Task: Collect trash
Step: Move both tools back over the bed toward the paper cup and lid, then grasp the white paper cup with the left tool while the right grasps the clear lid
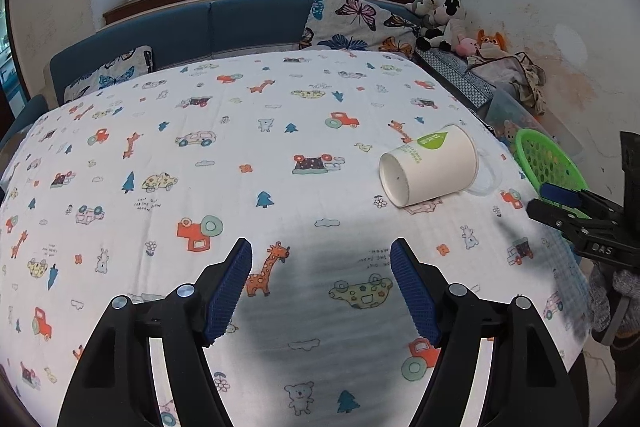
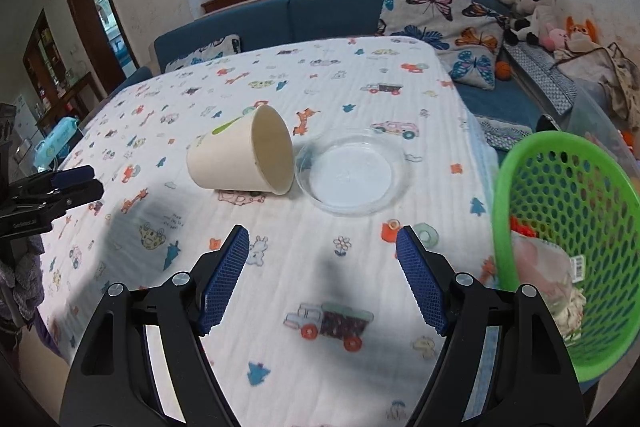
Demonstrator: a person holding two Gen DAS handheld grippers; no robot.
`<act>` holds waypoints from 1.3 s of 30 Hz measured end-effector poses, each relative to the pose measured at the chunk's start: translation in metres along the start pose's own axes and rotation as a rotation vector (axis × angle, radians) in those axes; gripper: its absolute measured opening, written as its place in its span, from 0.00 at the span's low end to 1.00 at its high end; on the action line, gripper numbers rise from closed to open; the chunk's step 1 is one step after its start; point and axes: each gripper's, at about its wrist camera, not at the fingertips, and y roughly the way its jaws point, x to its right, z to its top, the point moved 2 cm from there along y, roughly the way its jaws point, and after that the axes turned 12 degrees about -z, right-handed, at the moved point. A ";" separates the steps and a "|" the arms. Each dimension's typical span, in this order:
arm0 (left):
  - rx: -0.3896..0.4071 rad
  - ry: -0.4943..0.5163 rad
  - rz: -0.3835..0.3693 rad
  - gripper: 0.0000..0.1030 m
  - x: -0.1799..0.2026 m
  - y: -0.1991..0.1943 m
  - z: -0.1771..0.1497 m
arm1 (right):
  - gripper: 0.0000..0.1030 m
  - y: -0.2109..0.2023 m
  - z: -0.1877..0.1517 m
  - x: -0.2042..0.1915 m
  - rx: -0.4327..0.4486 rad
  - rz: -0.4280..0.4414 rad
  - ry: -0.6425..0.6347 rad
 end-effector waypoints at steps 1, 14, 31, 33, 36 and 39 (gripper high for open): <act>-0.003 0.001 -0.001 0.69 -0.001 0.002 0.000 | 0.74 0.005 0.001 0.000 -0.007 -0.004 -0.007; -0.055 0.122 -0.073 0.71 0.020 0.030 0.014 | 0.76 0.062 0.019 0.005 -0.078 -0.018 -0.083; -0.128 0.357 -0.177 0.77 0.054 0.066 0.042 | 0.85 0.098 0.032 0.000 -0.106 -0.018 -0.211; -0.140 0.382 -0.178 0.77 0.057 0.071 0.045 | 0.85 0.100 0.033 0.001 -0.102 -0.016 -0.212; -0.158 0.419 -0.188 0.77 0.062 0.080 0.051 | 0.85 0.100 0.034 0.002 -0.097 -0.016 -0.208; -0.176 0.458 -0.195 0.79 0.067 0.090 0.054 | 0.84 0.097 0.032 0.005 -0.096 -0.014 -0.197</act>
